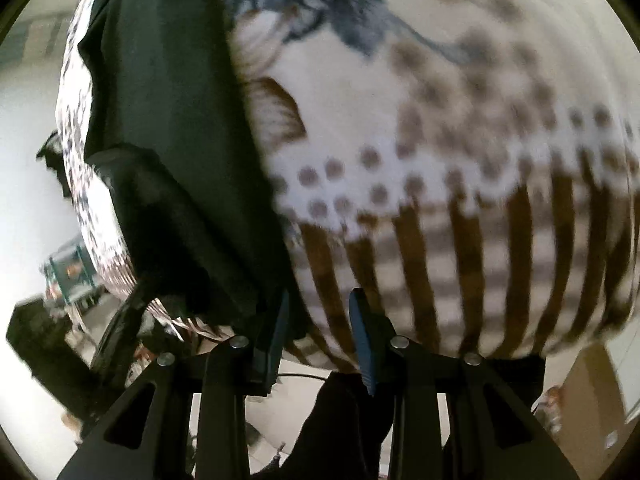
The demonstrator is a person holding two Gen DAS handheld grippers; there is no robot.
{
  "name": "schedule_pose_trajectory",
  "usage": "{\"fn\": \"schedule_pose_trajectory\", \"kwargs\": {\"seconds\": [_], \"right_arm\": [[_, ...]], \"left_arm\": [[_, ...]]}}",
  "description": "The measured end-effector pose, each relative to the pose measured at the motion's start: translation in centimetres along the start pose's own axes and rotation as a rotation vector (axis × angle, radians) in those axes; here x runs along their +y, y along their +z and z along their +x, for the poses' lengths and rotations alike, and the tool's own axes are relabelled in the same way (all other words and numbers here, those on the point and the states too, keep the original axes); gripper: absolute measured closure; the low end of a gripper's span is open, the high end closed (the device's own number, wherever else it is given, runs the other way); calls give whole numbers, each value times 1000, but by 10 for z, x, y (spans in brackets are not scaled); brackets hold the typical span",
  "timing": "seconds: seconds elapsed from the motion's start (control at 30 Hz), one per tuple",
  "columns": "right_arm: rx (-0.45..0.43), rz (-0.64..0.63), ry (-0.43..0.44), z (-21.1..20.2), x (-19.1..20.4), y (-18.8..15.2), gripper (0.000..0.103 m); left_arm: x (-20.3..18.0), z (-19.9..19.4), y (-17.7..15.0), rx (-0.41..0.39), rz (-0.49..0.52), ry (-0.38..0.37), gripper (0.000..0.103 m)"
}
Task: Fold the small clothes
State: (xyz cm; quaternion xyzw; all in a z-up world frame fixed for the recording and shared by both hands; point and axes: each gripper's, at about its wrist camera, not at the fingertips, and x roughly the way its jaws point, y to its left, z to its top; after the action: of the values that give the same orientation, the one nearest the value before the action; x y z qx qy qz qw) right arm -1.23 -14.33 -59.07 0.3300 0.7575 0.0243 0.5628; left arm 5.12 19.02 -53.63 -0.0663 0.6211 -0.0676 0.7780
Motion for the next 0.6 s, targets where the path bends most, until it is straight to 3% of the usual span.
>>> {"fn": "schedule_pose_trajectory", "kwargs": {"seconds": [0.13, 0.2, 0.3, 0.37, 0.4, 0.47, 0.53, 0.6], "right_arm": [[-11, 45, 30, 8, -4, -18, 70], [-15, 53, 52, 14, -5, -24, 70], [-44, 81, 103, 24, -5, -27, 70], [-61, 108, 120, 31, 1, -29, 70], [-68, 125, 138, 36, 1, -29, 70], [-63, 158, 166, 46, 3, -29, 70], [-55, 178, 178, 55, 7, -29, 70], [-72, 180, 178, 57, 10, -32, 70]], "left_arm": [[49, -20, -33, 27, -80, 0, 98], [61, -19, -39, 64, -107, 35, 99], [86, -17, -40, 119, -201, -1, 98], [97, -21, -39, 111, -264, -61, 97], [98, -22, -38, 98, -278, -94, 93], [94, -23, -31, 78, -294, -169, 66], [83, -19, -20, 56, -295, -240, 53], [69, -11, -7, 67, -263, -256, 53]]}}
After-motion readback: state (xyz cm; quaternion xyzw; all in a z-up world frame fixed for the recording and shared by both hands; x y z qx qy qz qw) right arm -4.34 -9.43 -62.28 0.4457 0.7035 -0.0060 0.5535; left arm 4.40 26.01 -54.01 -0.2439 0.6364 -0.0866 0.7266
